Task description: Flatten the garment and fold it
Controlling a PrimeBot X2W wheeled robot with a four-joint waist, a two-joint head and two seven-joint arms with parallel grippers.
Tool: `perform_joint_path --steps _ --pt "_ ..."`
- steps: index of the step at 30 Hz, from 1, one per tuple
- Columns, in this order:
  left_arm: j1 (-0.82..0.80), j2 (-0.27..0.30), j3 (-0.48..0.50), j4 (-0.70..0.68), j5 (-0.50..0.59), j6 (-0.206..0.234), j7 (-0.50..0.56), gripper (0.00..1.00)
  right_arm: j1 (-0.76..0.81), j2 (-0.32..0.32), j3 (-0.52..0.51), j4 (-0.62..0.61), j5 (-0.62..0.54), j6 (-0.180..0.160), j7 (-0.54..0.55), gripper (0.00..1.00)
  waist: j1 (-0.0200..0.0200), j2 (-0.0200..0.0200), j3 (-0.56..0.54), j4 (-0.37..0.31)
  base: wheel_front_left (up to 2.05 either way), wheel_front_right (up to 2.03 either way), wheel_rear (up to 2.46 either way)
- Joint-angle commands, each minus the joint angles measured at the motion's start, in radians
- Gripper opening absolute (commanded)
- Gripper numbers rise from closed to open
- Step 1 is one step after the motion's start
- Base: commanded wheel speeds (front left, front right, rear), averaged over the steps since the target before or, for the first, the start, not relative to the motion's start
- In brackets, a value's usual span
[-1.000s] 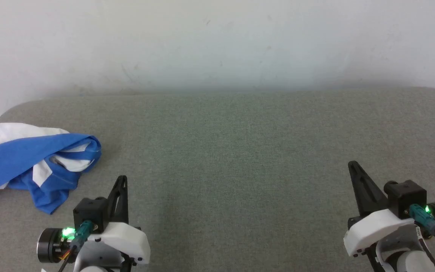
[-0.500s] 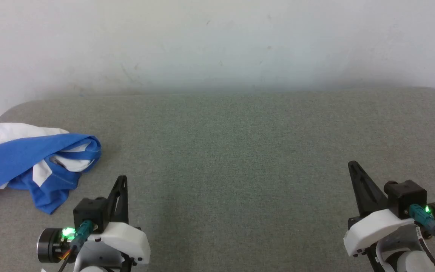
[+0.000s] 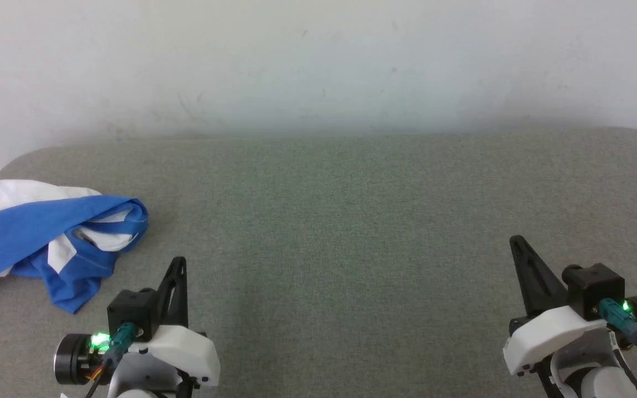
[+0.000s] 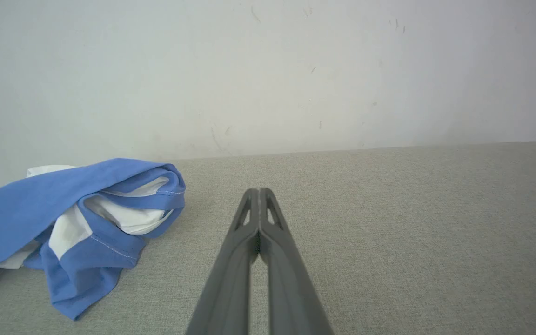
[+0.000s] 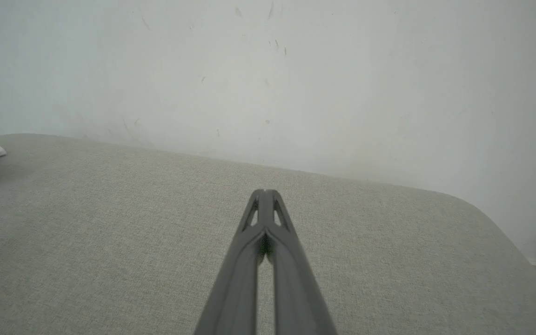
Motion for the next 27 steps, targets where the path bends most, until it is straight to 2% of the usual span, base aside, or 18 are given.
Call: perform_joint_path --steps 1,18,19,27 --pt "-0.012 -0.002 0.004 -0.005 0.007 -0.001 0.000 0.00 0.008 0.004 0.000 -0.006 -0.007 -0.002 0.000 0.00 0.0000 0.0000 0.000 0.000 0.00 0.00 0.00" --pt "-0.012 -0.002 0.004 -0.005 0.007 -0.001 0.000 0.00 0.008 0.004 0.000 -0.006 -0.007 -0.002 0.000 0.00 0.0000 0.0000 0.000 0.000 0.00 0.00 0.00" --pt "0.000 0.000 0.000 0.000 0.000 0.000 0.000 1.00 0.000 0.000 0.000 0.001 0.000 0.000 0.000 1.00 0.0000 0.0000 0.000 0.000 0.00 0.00 0.00" --pt "0.001 0.000 -0.006 0.004 -0.007 0.005 -0.011 1.00 0.000 -0.001 -0.004 0.008 0.007 0.000 -0.011 1.00 0.0000 0.0000 0.001 0.000 0.00 0.00 0.00"
